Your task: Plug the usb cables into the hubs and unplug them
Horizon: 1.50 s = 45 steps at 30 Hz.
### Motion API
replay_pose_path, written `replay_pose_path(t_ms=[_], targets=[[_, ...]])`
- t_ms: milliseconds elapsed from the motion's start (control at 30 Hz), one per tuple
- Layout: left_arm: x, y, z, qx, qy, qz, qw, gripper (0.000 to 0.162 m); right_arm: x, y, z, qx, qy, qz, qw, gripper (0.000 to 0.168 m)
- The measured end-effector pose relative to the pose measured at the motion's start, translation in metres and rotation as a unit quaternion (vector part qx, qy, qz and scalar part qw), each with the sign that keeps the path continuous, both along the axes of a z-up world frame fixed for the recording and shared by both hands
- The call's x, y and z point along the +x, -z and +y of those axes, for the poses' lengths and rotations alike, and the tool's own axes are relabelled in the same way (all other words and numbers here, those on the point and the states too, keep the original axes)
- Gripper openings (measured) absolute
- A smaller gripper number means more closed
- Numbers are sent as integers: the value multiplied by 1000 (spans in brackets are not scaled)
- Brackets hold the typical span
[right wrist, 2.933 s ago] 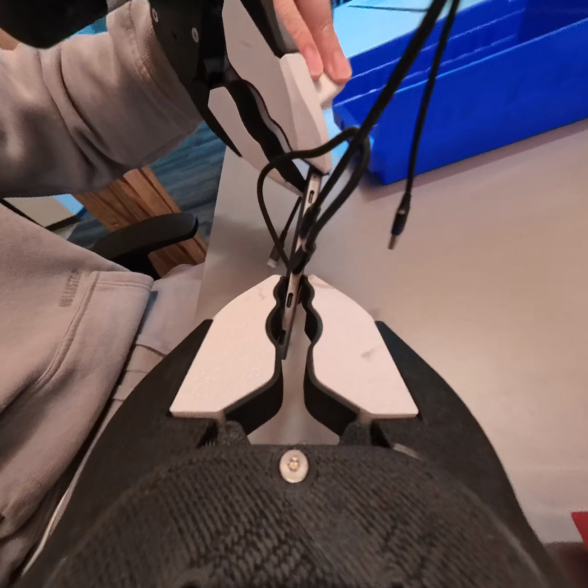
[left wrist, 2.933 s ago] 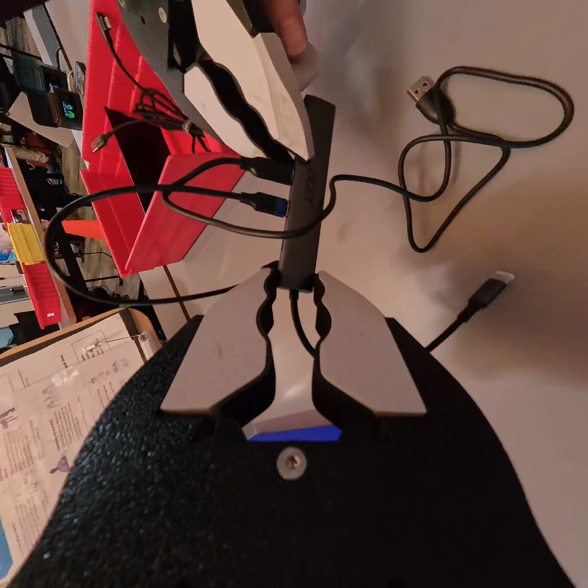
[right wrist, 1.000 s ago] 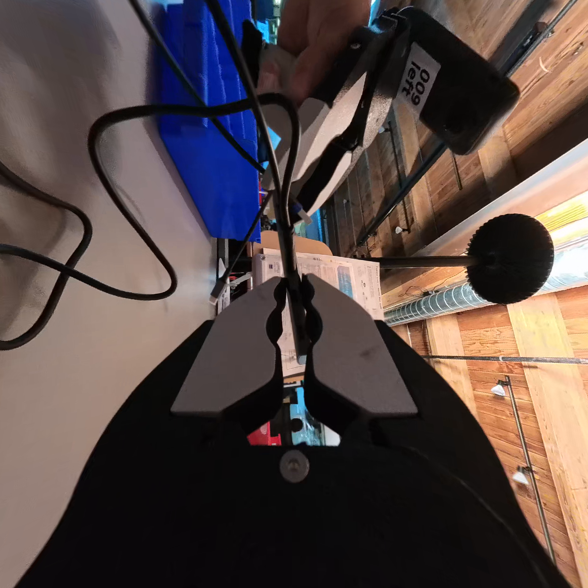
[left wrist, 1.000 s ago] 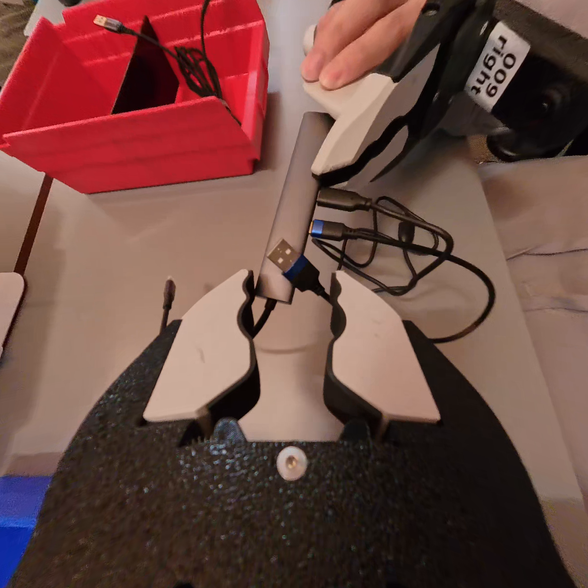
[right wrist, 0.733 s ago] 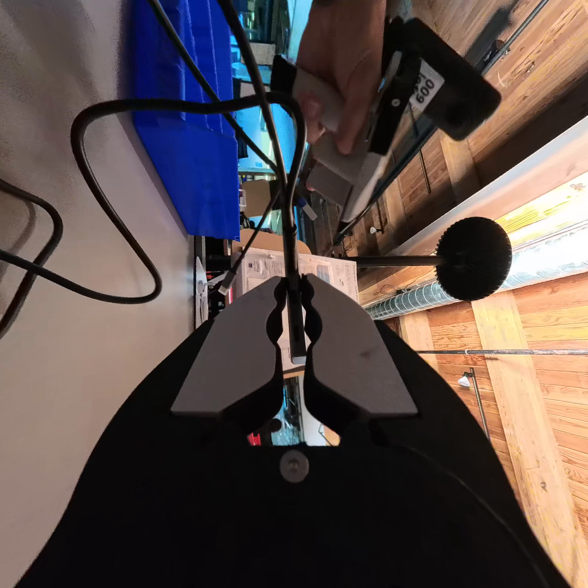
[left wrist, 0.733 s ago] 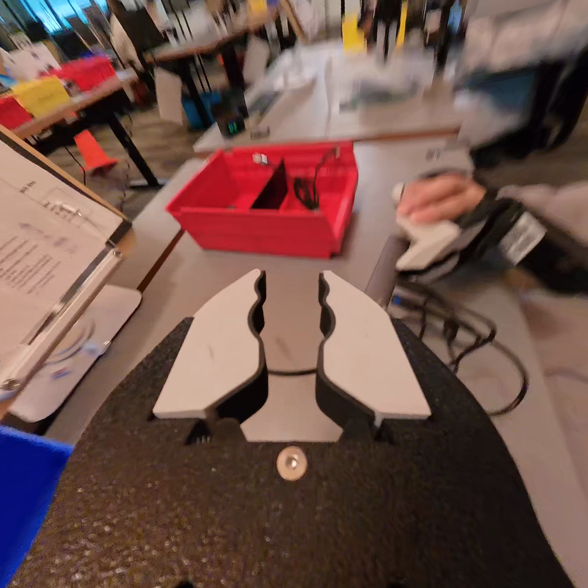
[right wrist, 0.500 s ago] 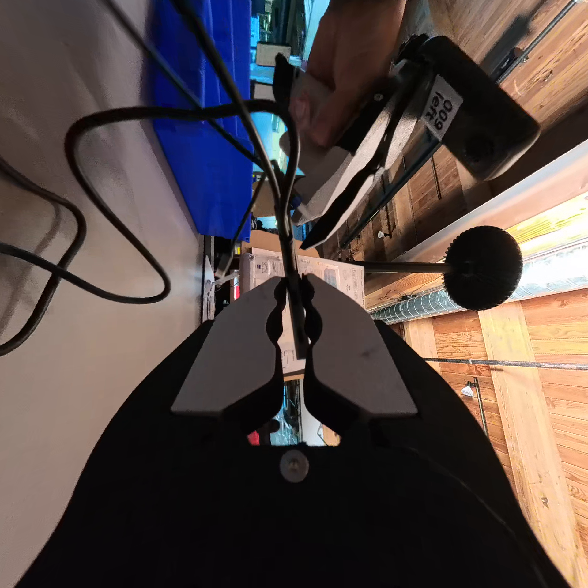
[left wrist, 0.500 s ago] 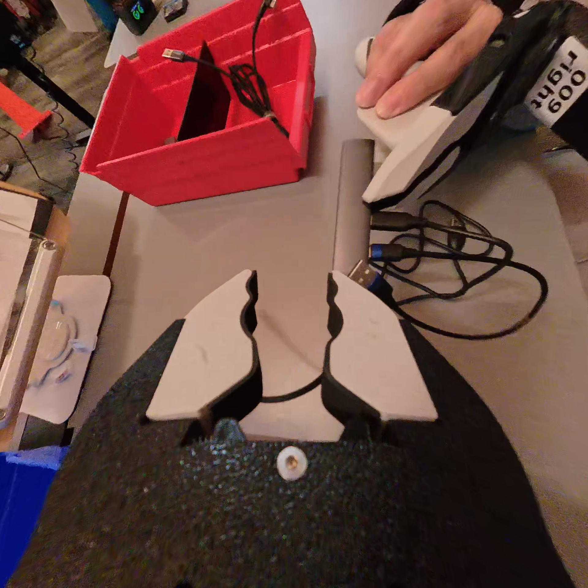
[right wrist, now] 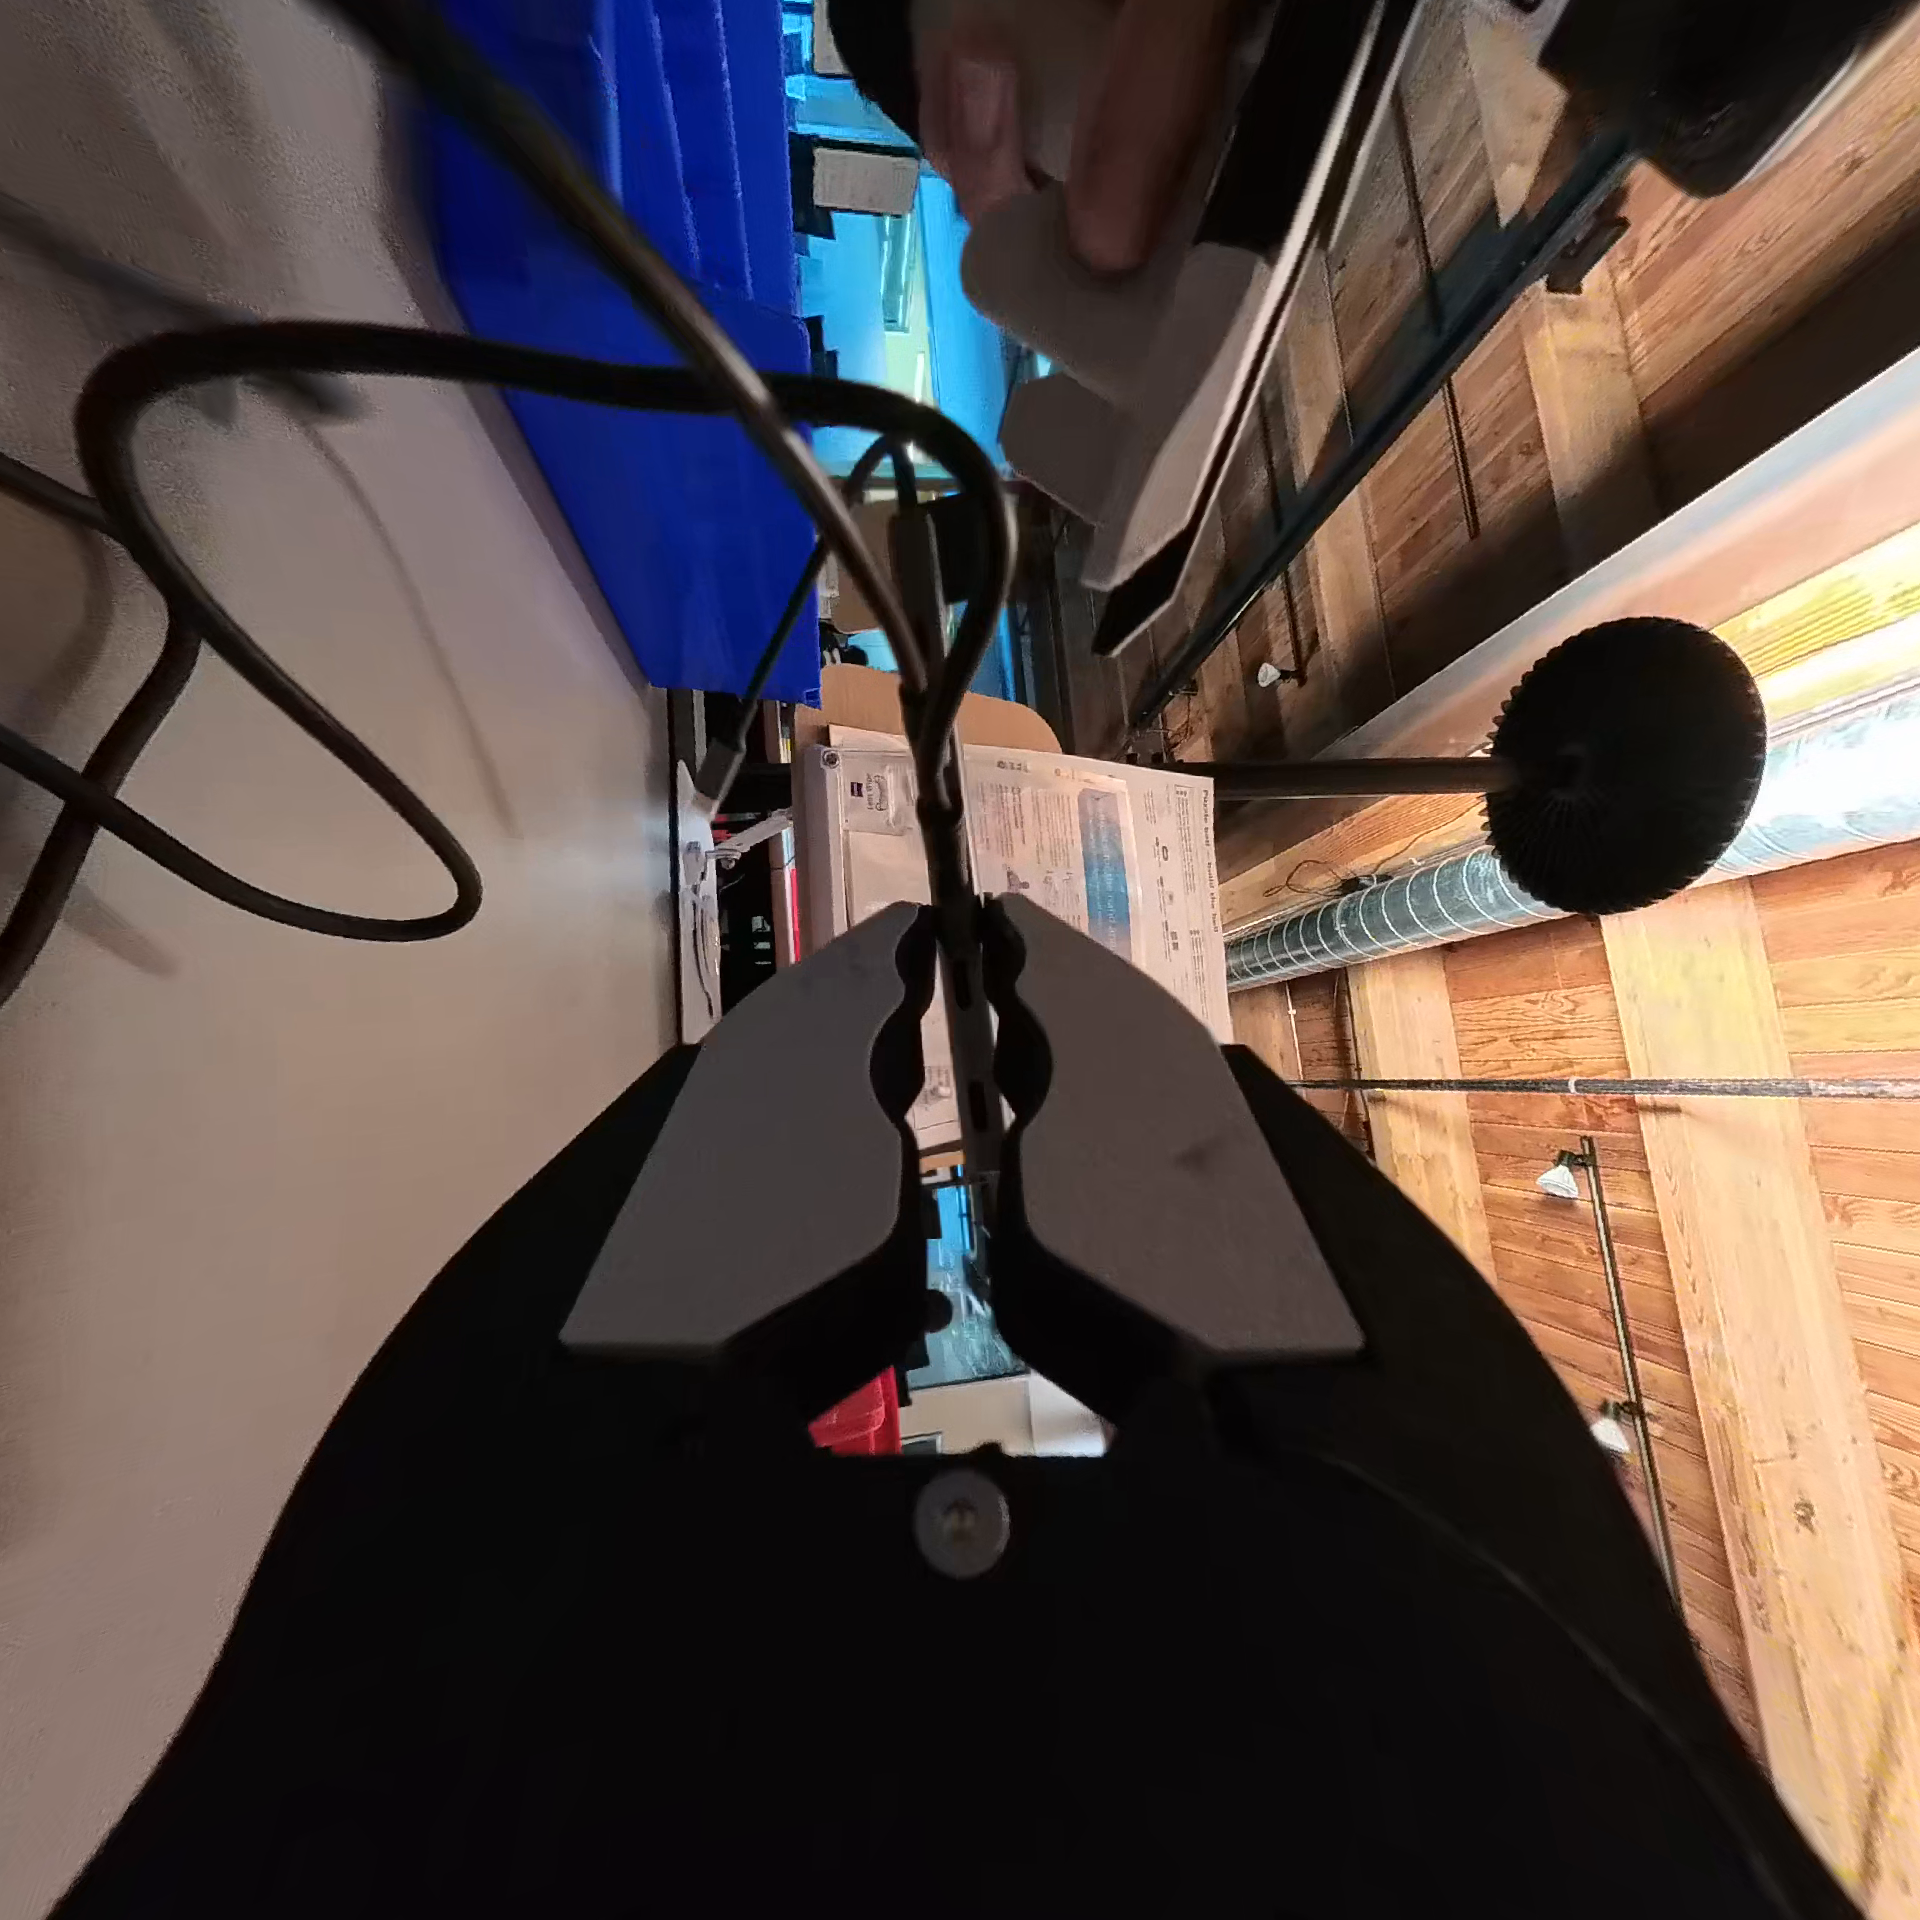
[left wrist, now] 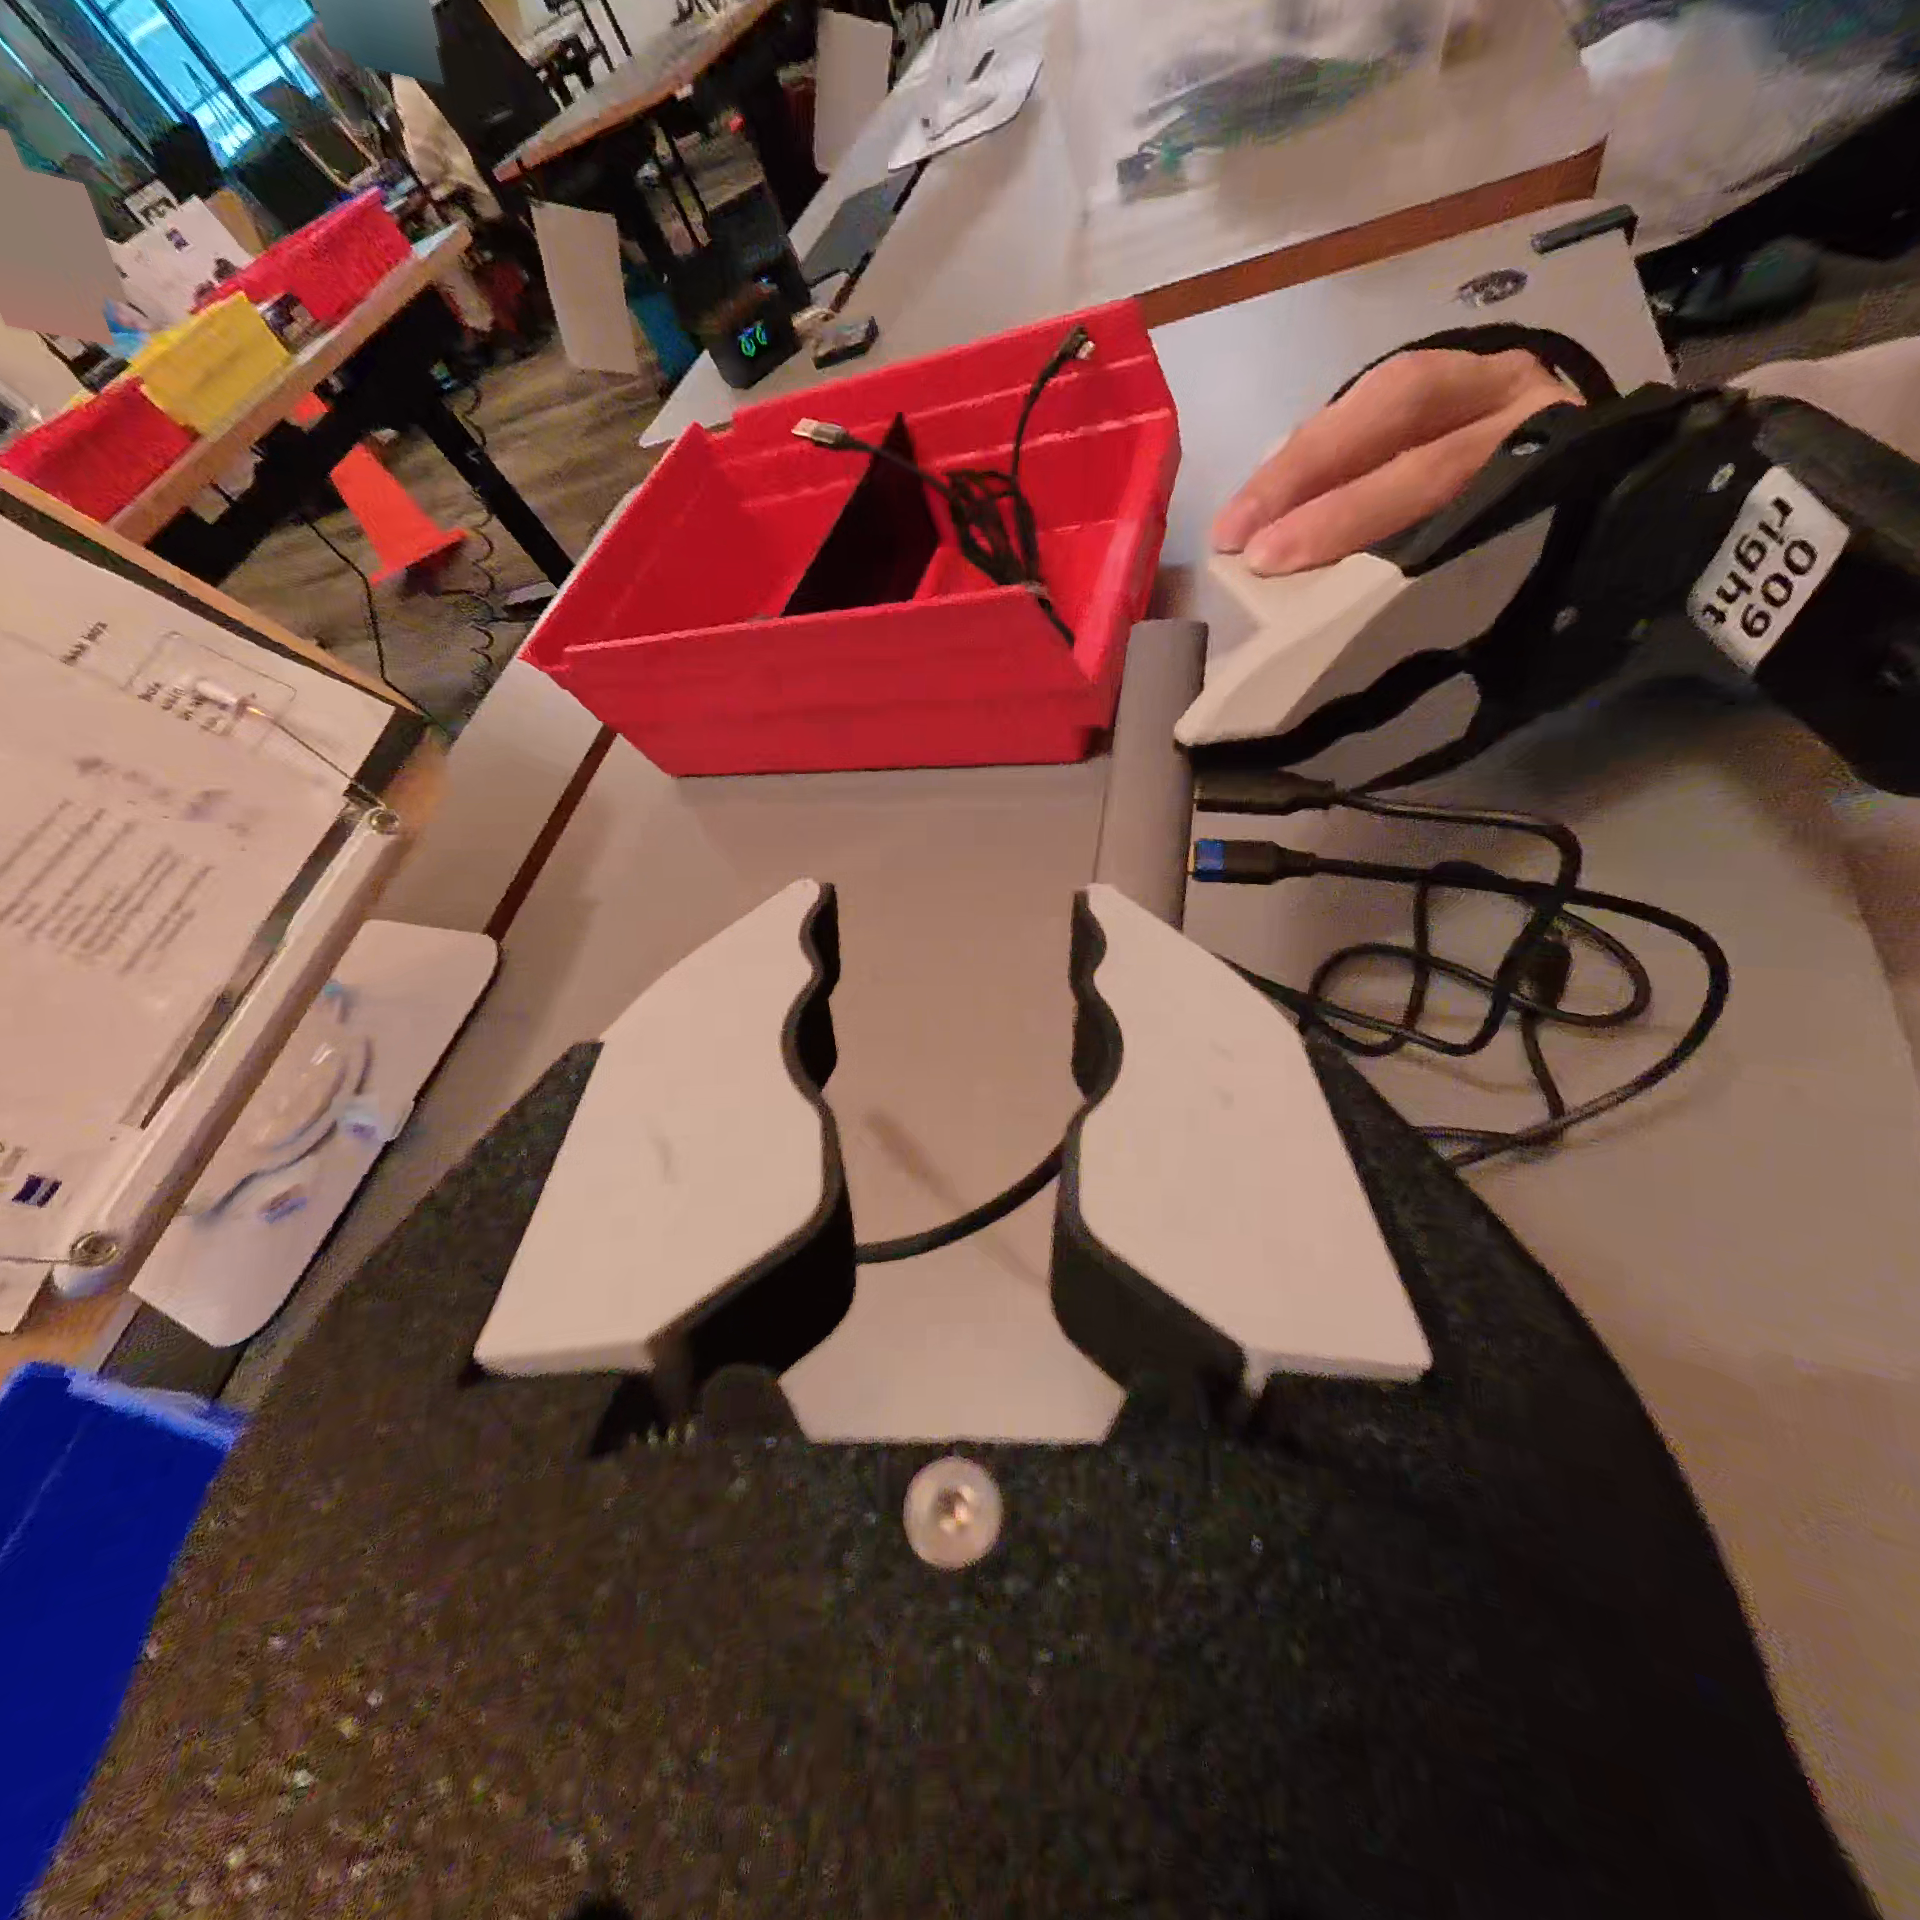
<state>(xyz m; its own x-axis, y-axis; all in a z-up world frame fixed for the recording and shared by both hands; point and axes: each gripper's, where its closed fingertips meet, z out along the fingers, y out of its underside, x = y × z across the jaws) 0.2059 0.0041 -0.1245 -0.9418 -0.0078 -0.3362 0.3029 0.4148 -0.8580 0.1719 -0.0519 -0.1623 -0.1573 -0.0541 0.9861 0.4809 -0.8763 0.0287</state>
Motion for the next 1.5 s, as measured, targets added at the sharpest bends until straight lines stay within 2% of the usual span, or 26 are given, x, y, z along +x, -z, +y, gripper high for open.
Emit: replay_pose_path(t_ms=[100,200,267,333,433,667,800,1033,1200,1267,1367,1500], targets=[[-18,17,-5,31,45,18,998,46,-1,-2,0,10,-5,0,1000,9],[-21,39,-12,56,33,11,998,50,-2,-8,-1,25,-5,-3,1000,9],[-22,42,-18,22,26,33,999,44,-2,-8,0,24,-7,-2,1000,9],[-26,43,-22,-14,31,66,997,31,-2,-8,0,29,-7,-2,1000,9],[-25,50,-26,-22,20,78,997,23,1,-4,-3,27,0,10,1000,8],[-24,47,-32,-71,-29,63,995,23,9,3,-9,90,-14,81,992,8],[-23,47,-35,-71,-53,66,994,23,9,-1,-13,142,-31,109,983,8],[-22,64,-29,-46,-77,77,993,23,8,-1,-6,157,-44,122,979,9],[-24,49,-24,-113,-76,119,984,23,10,-5,-3,234,-65,159,957,9],[-25,50,-25,-116,-79,128,982,23,10,-4,-3,236,-63,158,957,9],[-28,35,-23,-167,-66,177,968,23,8,-7,-1,252,-74,156,952,9],[-24,46,-26,-126,-84,154,976,23,12,-2,-4,233,-55,155,959,9]])
